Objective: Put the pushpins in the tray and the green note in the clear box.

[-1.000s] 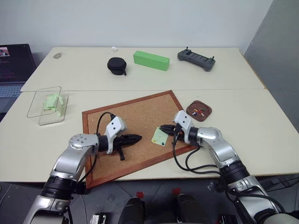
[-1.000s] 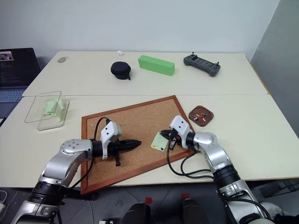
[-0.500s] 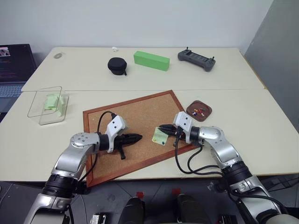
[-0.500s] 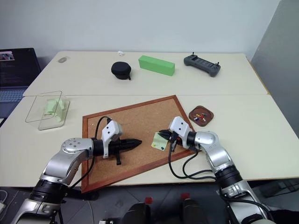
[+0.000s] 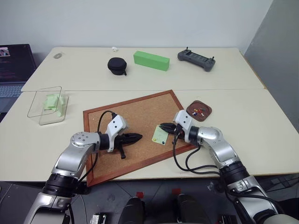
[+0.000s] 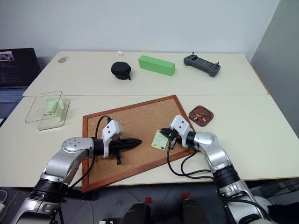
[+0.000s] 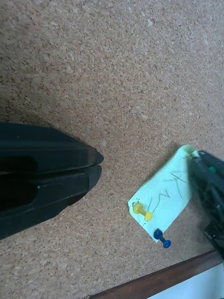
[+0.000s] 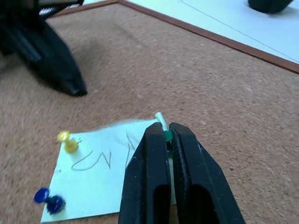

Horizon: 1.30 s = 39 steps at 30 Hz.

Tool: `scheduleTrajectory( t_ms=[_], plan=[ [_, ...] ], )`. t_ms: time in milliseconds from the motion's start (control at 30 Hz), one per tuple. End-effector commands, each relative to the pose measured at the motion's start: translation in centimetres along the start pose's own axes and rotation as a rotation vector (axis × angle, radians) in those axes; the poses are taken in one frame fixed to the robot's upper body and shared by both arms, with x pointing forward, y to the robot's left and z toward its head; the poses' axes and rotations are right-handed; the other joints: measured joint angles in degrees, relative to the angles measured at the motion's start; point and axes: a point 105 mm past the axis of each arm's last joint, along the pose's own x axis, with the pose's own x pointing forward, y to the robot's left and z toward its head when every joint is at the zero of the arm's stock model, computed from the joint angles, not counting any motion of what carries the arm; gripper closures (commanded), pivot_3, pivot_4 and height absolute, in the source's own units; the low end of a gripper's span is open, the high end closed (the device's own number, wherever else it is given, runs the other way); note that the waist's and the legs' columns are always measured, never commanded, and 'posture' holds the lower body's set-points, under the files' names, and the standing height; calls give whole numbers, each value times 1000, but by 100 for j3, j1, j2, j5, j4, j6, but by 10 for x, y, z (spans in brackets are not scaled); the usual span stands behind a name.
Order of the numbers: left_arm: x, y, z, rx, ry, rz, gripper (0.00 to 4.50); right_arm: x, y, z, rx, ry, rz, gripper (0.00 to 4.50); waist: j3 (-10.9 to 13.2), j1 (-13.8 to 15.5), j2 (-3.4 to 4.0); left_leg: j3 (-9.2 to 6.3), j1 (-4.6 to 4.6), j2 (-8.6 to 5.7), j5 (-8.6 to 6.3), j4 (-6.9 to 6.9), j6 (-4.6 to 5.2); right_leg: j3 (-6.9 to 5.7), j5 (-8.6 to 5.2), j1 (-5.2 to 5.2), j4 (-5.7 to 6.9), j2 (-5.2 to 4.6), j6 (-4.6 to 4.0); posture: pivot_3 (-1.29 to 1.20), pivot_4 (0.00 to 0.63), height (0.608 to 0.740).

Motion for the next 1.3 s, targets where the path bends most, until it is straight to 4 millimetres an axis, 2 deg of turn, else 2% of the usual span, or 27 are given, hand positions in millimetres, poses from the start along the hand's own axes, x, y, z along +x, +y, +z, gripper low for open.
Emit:
scheduleTrajectory(
  t_ms=[33, 367, 467, 667, 800, 933, 1133, 1300],
  plan=[
    [-1, 3, -1, 4, 15, 21, 4500, -5, -1, 16, 38, -55, 29, 4492, 0, 0, 0, 0, 0, 0, 0, 0, 0, 0, 0, 0, 0, 0, 0, 0, 150, 740],
    [0, 1, -1, 4, 12, 13, 4500, -10, -5, 15, 74, -42, 28, 4492, 0, 0, 0, 0, 0, -1, 0, 0, 0, 0, 0, 0, 0, 0, 0, 0, 150, 740],
    [1, 3, 2, 6, 4, 23, 4500, -10, -10, 17, 155, -62, 0, 4492, 0, 0, 0, 0, 0, -1, 0, 0, 0, 0, 0, 0, 0, 0, 0, 0, 150, 740],
    [1, 3, 3, 10, 1, 22, 4500, -9, -9, 17, 175, -60, 5, 4492, 0, 1, 0, 0, -1, 0, 0, 0, 0, 0, 0, 0, -1, -1, 0, 0, 150, 740],
    [1, 3, 2, 10, 6, 21, 4500, -10, -10, 21, 126, -70, 1, 4492, 0, 1, 0, 0, -1, -1, 0, -1, 0, -1, 0, -1, -1, 0, 0, 0, 150, 740],
    [0, 3, 2, 9, 7, 21, 4500, -9, -8, 28, -106, -88, -17, 4492, 0, 0, 0, 0, -2, -2, 0, -1, 0, 0, 0, -1, -1, 0, 0, 0, 150, 740],
    [1, 3, 2, 10, 6, 22, 4500, -4, 3, 24, -205, -104, 2, 4492, 0, -3, 0, 1, -1, -2, 0, -2, 0, -1, 0, -3, -1, 2, 0, 0, 150, 740],
    [1, 3, 2, 10, 4, 21, 4500, -3, 5, 18, -197, -89, 15, 4492, 0, -2, 0, 1, -1, -1, 0, -2, 0, 0, 0, -2, -1, 2, 0, 0, 150, 740]
  ],
)
